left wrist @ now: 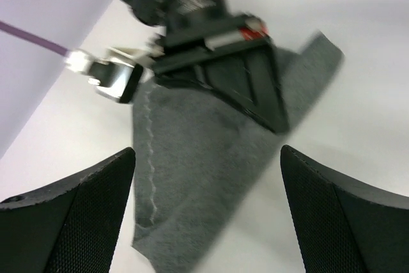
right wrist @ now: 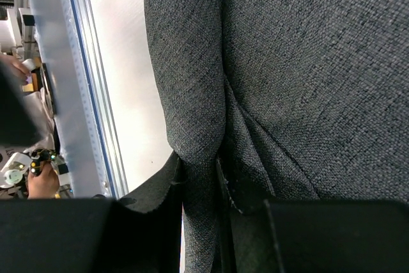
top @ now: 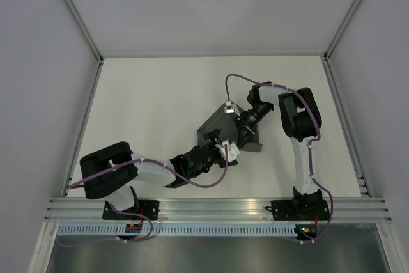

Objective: Fold the napkin, place the utensils inside, and roll it up
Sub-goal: Roll the napkin at the center of the board.

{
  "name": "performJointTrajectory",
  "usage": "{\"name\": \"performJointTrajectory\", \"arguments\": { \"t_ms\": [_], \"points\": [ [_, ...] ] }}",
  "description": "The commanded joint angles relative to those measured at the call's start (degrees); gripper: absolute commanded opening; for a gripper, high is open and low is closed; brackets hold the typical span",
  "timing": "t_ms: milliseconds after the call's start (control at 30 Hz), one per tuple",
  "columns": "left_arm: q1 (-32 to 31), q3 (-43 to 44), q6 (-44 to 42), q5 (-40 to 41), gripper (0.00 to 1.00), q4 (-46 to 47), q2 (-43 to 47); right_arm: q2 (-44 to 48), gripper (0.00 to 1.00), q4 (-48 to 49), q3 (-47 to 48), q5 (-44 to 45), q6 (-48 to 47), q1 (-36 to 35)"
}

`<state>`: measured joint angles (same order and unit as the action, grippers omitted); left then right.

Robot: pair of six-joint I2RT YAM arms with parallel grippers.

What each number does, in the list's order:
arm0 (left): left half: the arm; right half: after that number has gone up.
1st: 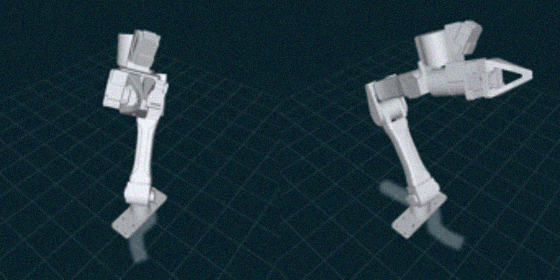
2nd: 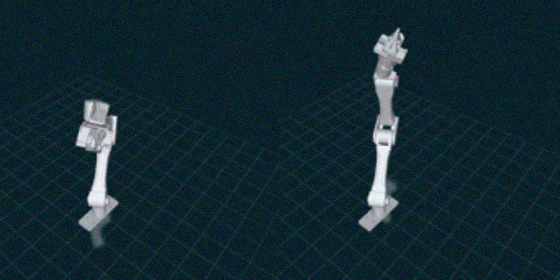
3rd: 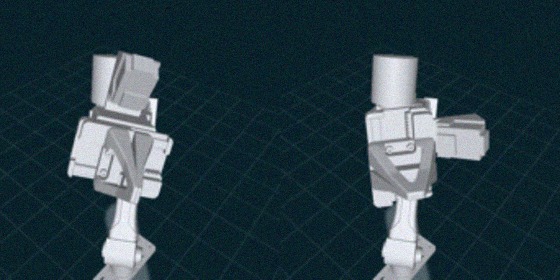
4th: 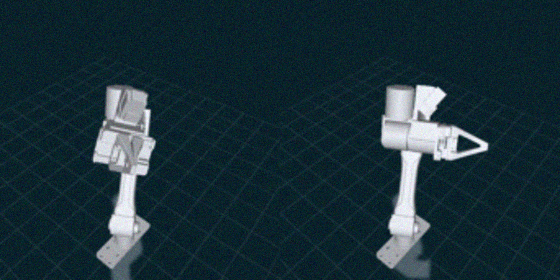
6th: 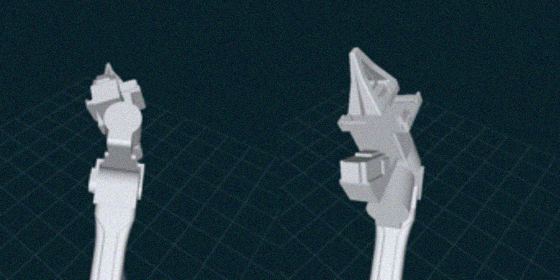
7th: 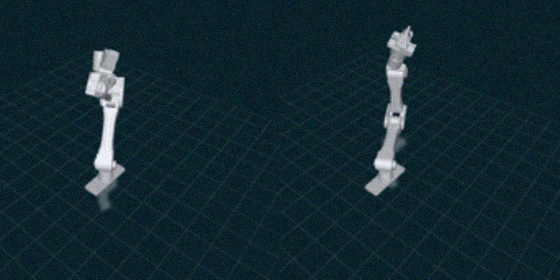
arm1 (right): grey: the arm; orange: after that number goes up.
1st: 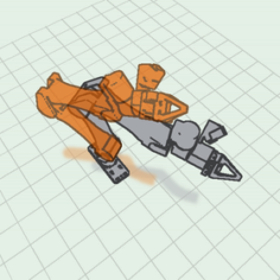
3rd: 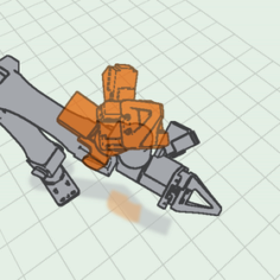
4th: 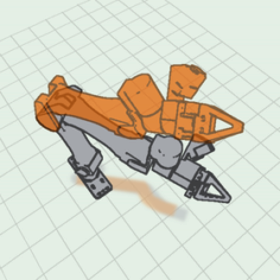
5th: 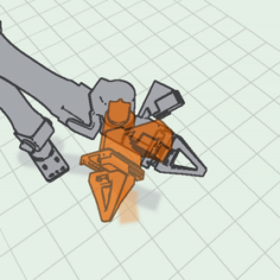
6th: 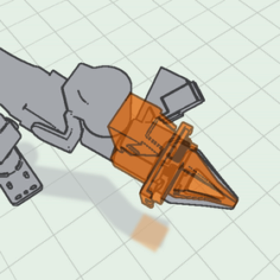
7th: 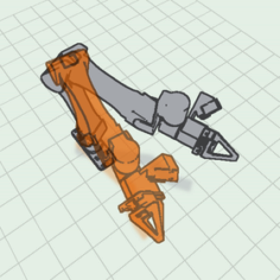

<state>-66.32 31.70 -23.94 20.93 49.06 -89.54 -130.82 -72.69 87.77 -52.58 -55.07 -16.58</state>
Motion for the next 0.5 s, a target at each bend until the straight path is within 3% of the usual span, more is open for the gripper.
{"name": "performJointTrajectory", "arguments": {
  "t_ms": [0,167,300,467],
  "points": [
    [-2.23,-5.15,-11.81,-6.42,0.97,9.65,-3.62,-5.49,0.00,5.72,0.38,13.20,-3.46,0.06],
    [-2.67,-4.90,-14.02,-11.52,0.93,4.57,-5.64,-6.02,0.00,5.18,1.79,13.55,-1.80,0.06],
    [-2.49,-4.55,-18.23,-12.05,0.92,6.58,-8.46,-5.41,0.01,5.36,1.53,13.73,-1.80,0.06],
    [-0.04,-1.38,-19.82,-14.07,0.78,2.71,-11.44,-5.49,0.01,5.63,0.83,13.38,-1.62,-0.03]
  ]
}}
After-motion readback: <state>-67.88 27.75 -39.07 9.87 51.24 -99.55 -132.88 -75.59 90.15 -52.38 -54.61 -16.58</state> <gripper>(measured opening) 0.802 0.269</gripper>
